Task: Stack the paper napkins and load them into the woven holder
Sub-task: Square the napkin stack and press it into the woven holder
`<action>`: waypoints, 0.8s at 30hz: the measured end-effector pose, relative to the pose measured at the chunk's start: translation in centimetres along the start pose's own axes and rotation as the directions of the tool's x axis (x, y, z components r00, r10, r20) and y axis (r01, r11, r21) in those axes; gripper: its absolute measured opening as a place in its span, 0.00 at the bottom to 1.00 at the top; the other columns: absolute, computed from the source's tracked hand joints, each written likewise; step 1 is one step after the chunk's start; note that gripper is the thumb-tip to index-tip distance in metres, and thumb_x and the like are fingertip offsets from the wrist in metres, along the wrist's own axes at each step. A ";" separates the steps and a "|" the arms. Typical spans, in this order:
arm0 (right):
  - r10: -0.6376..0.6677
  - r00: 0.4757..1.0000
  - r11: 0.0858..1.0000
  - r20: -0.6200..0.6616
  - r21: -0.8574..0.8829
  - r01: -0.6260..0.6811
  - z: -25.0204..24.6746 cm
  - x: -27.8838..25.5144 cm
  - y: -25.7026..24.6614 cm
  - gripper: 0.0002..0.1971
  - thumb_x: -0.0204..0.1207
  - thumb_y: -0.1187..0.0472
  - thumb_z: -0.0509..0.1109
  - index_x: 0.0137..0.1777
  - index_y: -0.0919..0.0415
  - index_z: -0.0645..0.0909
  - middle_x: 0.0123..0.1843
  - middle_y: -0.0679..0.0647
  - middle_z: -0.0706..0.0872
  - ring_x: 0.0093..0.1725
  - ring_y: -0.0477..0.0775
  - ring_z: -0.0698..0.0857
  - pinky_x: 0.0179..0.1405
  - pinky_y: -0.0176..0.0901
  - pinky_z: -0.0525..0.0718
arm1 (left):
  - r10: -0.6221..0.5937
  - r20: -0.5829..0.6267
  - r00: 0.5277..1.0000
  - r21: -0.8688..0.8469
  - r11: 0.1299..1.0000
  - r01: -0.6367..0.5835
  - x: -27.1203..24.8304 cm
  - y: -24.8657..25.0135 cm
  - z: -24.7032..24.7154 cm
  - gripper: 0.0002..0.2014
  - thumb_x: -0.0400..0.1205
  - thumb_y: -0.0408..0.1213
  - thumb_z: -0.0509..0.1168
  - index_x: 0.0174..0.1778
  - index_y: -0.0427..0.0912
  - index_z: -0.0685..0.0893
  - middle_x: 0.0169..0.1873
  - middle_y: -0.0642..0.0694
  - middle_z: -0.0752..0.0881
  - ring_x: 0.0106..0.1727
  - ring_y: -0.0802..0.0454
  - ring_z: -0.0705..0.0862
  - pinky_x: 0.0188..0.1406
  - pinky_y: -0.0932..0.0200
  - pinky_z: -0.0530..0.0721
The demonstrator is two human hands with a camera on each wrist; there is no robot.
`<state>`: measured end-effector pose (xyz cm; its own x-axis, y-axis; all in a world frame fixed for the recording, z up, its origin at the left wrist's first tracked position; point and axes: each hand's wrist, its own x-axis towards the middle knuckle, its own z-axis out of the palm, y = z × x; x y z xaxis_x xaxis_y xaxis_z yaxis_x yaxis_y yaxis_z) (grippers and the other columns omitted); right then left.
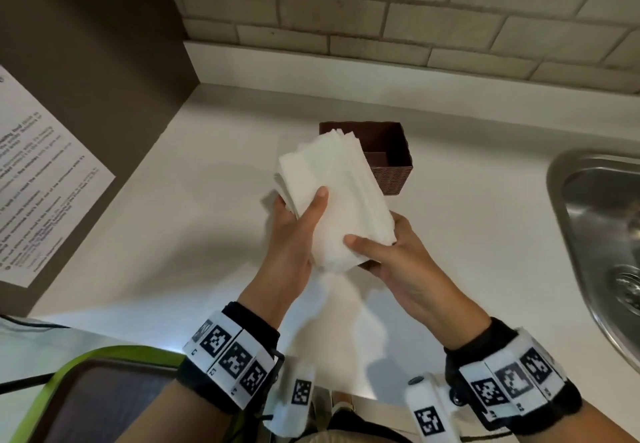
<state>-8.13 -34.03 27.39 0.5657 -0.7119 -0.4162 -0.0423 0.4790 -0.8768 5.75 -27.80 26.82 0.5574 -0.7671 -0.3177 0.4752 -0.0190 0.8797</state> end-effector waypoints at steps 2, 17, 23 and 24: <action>0.019 1.000 0.998 0.017 -0.056 -0.018 -0.5 0.2 -0.8 0.42 0.60 0.56 0.85 0.74 0.57 0.70 0.66 0.56 0.86 0.61 0.55 0.89 0.61 0.53 0.88 | 0.038 -0.005 0.999 0.124 0.992 -0.037 -0.2 -0.1 -0.2 0.28 0.77 0.49 0.73 0.72 0.47 0.76 0.61 0.48 0.89 0.61 0.48 0.89 0.62 0.40 0.86; -0.009 0.996 1.000 0.092 -0.016 0.011 -1.0 0.0 -2.7 0.24 0.75 0.56 0.73 0.71 0.58 0.79 0.64 0.55 0.90 0.64 0.56 0.88 0.69 0.58 0.82 | 0.338 -0.081 0.938 0.578 0.783 -0.231 -0.8 0.0 -0.3 0.17 0.80 0.27 0.67 0.46 0.59 0.78 0.52 0.54 0.80 0.53 0.54 0.83 0.49 0.69 0.82; -0.005 0.990 0.997 0.138 -0.076 0.016 -0.7 0.1 -2.6 0.21 0.81 0.55 0.69 0.73 0.56 0.77 0.64 0.54 0.90 0.64 0.54 0.89 0.66 0.53 0.85 | -0.209 0.128 0.970 0.148 0.971 0.189 -2.0 2.1 0.0 0.32 0.87 0.62 0.42 0.61 0.48 0.88 0.52 0.46 0.94 0.55 0.50 0.92 0.54 0.51 0.87; -0.008 0.990 0.995 0.143 -0.094 0.021 -0.6 0.2 -2.6 0.21 0.81 0.53 0.68 0.73 0.56 0.77 0.64 0.53 0.90 0.64 0.53 0.89 0.65 0.52 0.86 | -0.225 0.166 0.960 0.139 0.969 0.203 -2.0 2.1 -0.1 0.34 0.84 0.65 0.42 0.62 0.48 0.87 0.53 0.46 0.94 0.55 0.50 0.92 0.54 0.52 0.87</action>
<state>-8.43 -35.74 29.42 0.6779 -0.6347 -0.3709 -0.1075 0.4135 -0.9042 5.70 -26.26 29.30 0.3150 -0.8389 -0.4438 0.4793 -0.2630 0.8373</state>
